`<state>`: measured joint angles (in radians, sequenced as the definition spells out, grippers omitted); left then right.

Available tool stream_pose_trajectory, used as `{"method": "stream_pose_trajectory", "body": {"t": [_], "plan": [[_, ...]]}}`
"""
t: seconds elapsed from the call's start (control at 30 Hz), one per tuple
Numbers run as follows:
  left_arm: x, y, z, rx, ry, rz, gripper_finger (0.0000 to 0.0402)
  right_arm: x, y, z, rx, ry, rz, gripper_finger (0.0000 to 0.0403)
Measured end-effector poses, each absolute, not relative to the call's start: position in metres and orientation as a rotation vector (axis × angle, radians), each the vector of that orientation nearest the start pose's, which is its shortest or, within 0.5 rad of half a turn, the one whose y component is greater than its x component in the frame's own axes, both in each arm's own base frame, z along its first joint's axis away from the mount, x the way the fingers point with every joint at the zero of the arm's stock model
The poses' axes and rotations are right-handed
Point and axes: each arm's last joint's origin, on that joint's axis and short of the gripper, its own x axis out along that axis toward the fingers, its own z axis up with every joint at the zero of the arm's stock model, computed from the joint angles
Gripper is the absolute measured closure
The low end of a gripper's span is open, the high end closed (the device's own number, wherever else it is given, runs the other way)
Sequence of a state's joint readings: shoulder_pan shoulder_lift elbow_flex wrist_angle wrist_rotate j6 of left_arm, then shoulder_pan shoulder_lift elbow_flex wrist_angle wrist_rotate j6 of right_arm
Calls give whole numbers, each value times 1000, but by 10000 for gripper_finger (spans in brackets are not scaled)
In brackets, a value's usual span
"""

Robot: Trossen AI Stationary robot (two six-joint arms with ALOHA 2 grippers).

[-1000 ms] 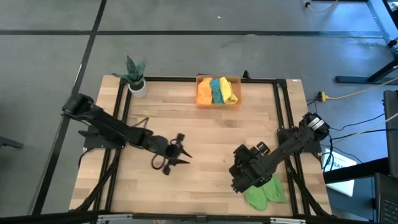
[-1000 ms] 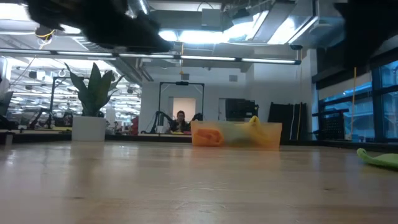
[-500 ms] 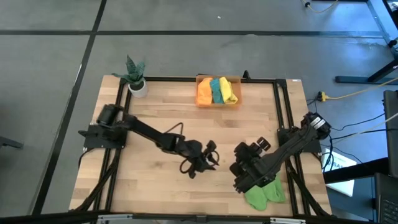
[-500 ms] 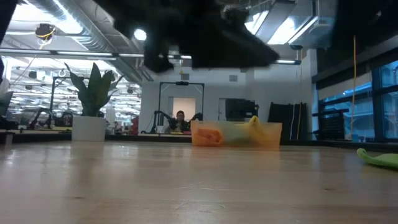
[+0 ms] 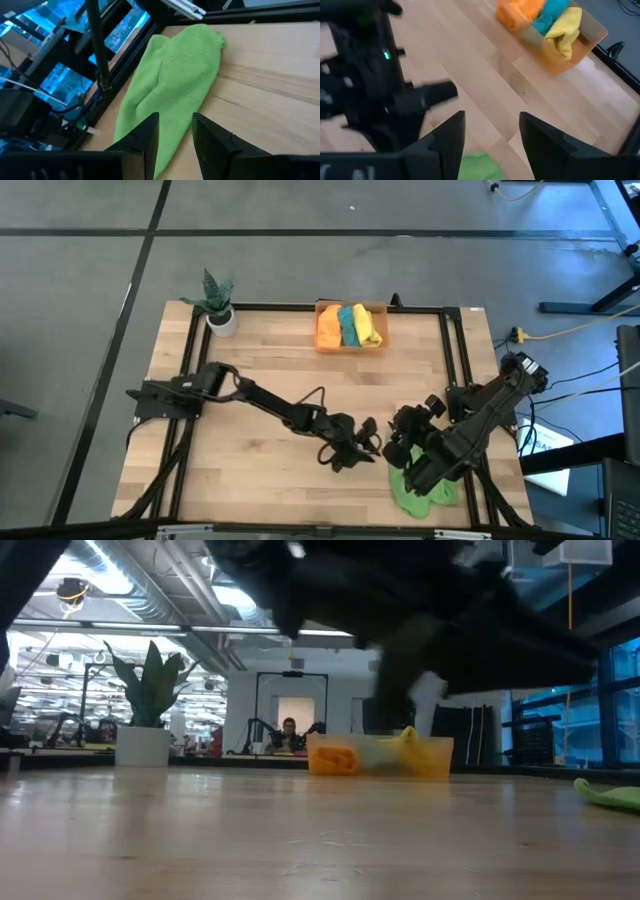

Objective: Roll microfiber towels into tight, uniform cylinder then place into a basket
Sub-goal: Roll the green microfiber towel

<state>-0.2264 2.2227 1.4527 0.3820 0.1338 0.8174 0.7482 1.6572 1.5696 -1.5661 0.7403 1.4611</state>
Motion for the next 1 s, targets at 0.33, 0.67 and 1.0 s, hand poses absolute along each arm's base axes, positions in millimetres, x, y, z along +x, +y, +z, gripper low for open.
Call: {"method": "stream_pose_trajectory", "body": {"t": [0.33, 0.67, 1.0], "plan": [[521, -110, 140, 724, 395, -470, 294, 220, 180, 316, 184, 895, -750, 214], [532, -75, 143, 327, 558, -312, 294, 219, 181, 315, 160, 949, -726, 214], [527, -81, 138, 157, 651, -198, 294, 220, 179, 317, 92, 890, -719, 214]]}}
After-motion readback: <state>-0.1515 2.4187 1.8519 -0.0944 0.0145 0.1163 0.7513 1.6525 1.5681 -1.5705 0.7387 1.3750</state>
